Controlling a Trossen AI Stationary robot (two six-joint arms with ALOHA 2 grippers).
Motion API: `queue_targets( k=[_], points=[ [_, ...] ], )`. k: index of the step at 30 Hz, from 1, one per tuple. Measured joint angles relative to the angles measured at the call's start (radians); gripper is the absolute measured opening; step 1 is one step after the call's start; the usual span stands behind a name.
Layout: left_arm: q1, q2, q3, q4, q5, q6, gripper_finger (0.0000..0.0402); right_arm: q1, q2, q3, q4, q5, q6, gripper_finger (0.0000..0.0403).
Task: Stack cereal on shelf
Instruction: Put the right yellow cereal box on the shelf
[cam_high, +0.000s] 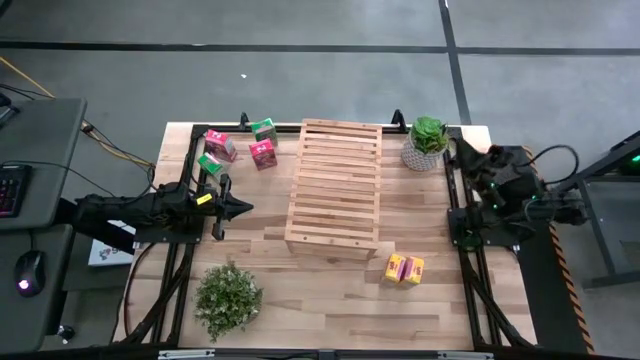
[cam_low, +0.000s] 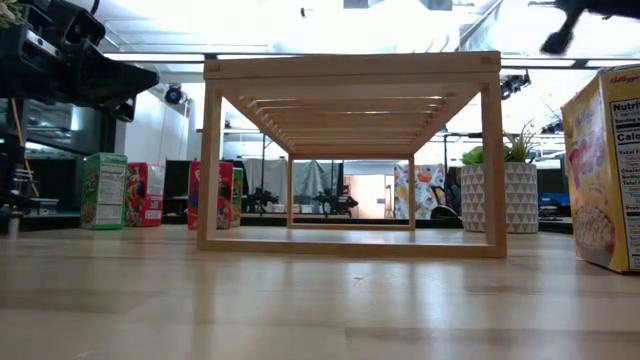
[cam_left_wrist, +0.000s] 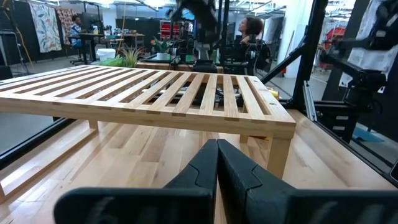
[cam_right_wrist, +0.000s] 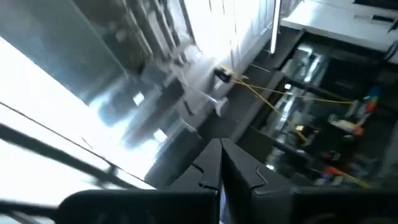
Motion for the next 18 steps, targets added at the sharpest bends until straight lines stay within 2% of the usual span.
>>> queue_targets(
  k=[2,4,7,10,12,14,16,18],
  points=[
    [0.000,0.000,0.000,0.000,0.000,0.000,0.0001,0.000,0.124,0.130,-0.060,-0.021,-0.080,0.0018],
    [0.000,0.000,0.000,0.000,0.000,0.000,0.0001,0.000,0.238,0.277,-0.203,-0.048,-0.151,0.0042],
    [0.000,0.000,0.000,0.000,0.000,0.000,0.0001,0.000,0.387,0.511,-0.642,-0.055,-0.115,0.0092],
    [0.000,0.000,0.000,0.000,0.000,0.000,0.0001,0.001,0.527,0.754,-1.144,-0.075,0.060,0.0147],
    [0.000,0.000,0.000,0.000,0.000,0.000,0.0001,0.002,0.620,0.898,-1.430,-0.180,0.176,0.0181],
    [0.000,0.000,0.000,0.000,0.000,0.000,0.0001,0.002,0.708,1.015,-1.653,-0.338,0.251,0.0207],
    [0.000,0.000,0.000,0.000,0.000,0.000,0.0001,0.011,0.787,1.095,-1.828,-0.513,0.348,0.0225],
    [0.000,0.000,0.000,0.000,0.000,0.000,0.0001,0.052,0.852,1.138,-1.967,-0.624,0.494,0.0235]
  ],
)
